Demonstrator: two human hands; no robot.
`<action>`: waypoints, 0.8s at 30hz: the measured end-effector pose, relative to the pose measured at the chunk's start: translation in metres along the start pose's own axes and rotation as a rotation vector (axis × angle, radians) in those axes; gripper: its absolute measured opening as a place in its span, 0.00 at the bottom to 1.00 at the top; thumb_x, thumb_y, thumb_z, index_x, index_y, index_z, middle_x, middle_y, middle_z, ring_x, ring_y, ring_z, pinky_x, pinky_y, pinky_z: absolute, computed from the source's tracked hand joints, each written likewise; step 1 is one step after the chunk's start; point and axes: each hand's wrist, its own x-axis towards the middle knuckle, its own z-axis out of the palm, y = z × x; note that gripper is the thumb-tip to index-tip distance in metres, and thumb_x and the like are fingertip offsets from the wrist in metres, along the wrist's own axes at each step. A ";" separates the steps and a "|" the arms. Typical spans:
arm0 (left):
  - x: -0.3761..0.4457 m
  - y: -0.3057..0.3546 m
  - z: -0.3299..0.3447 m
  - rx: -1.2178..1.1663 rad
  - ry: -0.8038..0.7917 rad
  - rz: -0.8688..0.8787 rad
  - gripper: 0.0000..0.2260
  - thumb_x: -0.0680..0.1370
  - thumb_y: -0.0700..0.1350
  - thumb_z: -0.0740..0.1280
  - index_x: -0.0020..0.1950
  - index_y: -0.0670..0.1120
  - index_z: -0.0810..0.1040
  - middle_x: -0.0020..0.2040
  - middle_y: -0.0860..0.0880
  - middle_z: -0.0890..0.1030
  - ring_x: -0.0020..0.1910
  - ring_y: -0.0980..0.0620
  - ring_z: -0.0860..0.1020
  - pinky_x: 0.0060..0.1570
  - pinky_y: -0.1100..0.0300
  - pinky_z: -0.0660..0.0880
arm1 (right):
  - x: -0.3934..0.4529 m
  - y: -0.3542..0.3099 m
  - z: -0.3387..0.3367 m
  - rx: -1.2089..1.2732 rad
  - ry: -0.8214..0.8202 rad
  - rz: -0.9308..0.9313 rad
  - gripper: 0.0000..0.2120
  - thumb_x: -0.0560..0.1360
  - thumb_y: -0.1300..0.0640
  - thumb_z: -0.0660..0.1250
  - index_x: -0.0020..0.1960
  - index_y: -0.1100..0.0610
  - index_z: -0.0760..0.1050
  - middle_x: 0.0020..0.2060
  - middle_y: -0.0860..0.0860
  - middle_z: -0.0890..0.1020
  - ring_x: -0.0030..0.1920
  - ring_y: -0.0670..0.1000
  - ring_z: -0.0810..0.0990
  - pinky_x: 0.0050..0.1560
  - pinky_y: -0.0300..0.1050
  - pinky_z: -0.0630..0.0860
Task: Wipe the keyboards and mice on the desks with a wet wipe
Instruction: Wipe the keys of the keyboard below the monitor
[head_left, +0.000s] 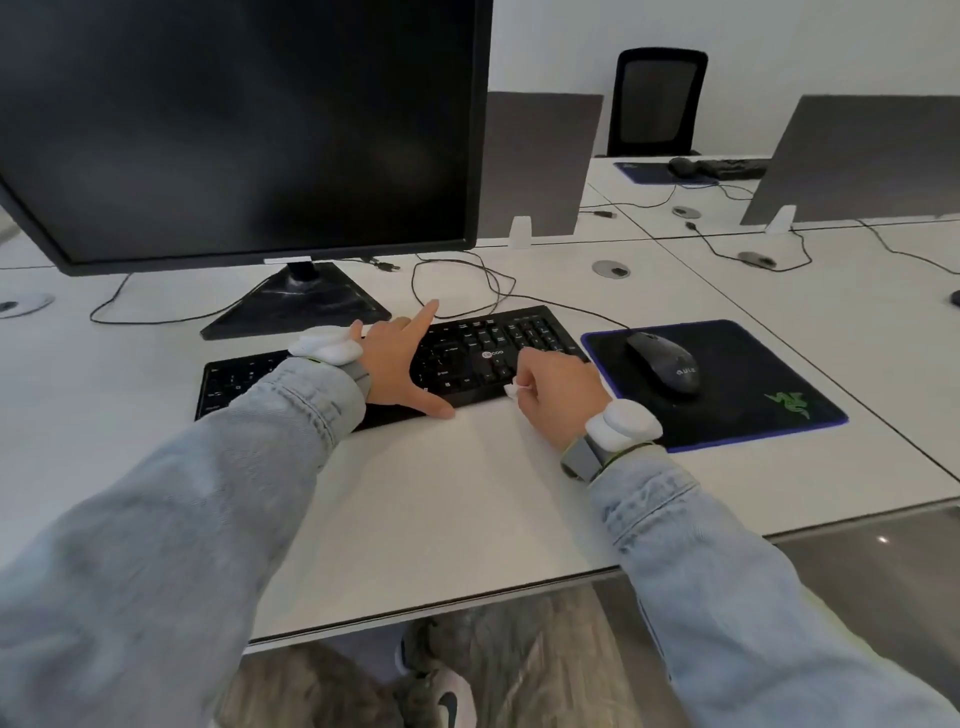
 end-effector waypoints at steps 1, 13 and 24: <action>0.001 0.001 0.000 0.000 0.003 -0.009 0.64 0.60 0.76 0.72 0.81 0.55 0.36 0.74 0.48 0.68 0.75 0.42 0.64 0.76 0.34 0.46 | 0.000 0.011 -0.004 -0.007 0.001 0.031 0.02 0.76 0.58 0.59 0.48 0.52 0.70 0.43 0.50 0.79 0.47 0.56 0.76 0.51 0.50 0.68; -0.010 -0.015 -0.024 -0.274 -0.157 -0.114 0.42 0.75 0.76 0.54 0.82 0.61 0.42 0.82 0.55 0.57 0.81 0.44 0.52 0.80 0.45 0.47 | 0.012 -0.033 0.011 -0.012 0.077 -0.070 0.04 0.78 0.59 0.59 0.51 0.56 0.71 0.45 0.53 0.79 0.47 0.58 0.77 0.47 0.48 0.65; -0.004 -0.014 -0.028 -0.253 -0.159 -0.091 0.41 0.78 0.69 0.61 0.83 0.56 0.44 0.81 0.51 0.60 0.79 0.45 0.59 0.78 0.50 0.56 | 0.010 -0.132 0.050 0.007 0.137 -0.354 0.02 0.75 0.59 0.65 0.47 0.57 0.75 0.43 0.54 0.81 0.43 0.58 0.80 0.40 0.47 0.66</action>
